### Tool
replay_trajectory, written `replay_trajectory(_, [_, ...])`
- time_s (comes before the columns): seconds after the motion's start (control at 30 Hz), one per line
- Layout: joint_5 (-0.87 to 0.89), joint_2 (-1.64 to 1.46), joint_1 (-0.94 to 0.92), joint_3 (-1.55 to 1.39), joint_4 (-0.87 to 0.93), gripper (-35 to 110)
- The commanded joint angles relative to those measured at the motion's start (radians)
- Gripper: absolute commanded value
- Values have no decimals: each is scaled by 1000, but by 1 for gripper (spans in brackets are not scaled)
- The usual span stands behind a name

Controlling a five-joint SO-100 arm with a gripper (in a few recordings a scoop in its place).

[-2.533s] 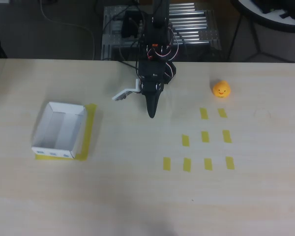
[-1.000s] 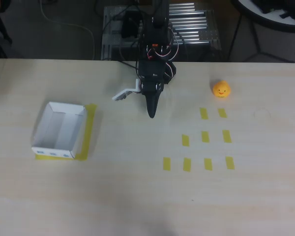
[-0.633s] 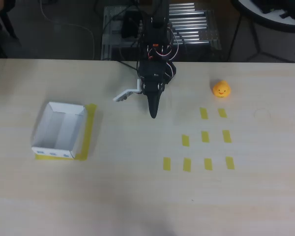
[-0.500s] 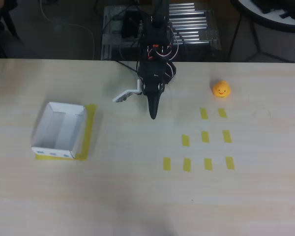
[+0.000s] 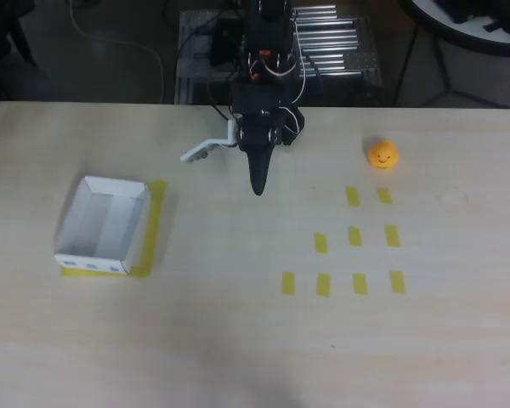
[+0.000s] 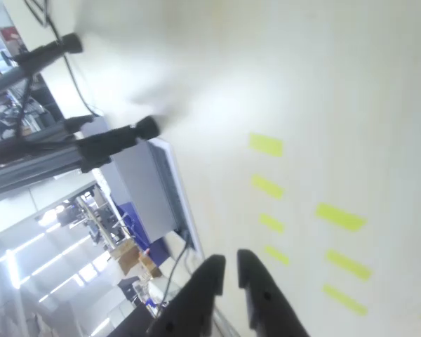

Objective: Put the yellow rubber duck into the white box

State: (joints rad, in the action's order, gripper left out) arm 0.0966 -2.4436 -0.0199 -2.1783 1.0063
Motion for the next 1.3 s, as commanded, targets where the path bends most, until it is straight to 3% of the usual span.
replay_trajectory(0.0, [3,137,23,362,104,0])
replay_trajectory(0.3, [-8,244,291,581,267,0])
replay_trajectory(0.5, [-236,264,500,698,377,0])
replay_trajectory(0.87, [-394,342,779,686,629,44])
replay_trajectory(1.1, [-469,417,939,568,684,57])
replay_trajectory(1.27, [-465,488,1054,531,701,59])
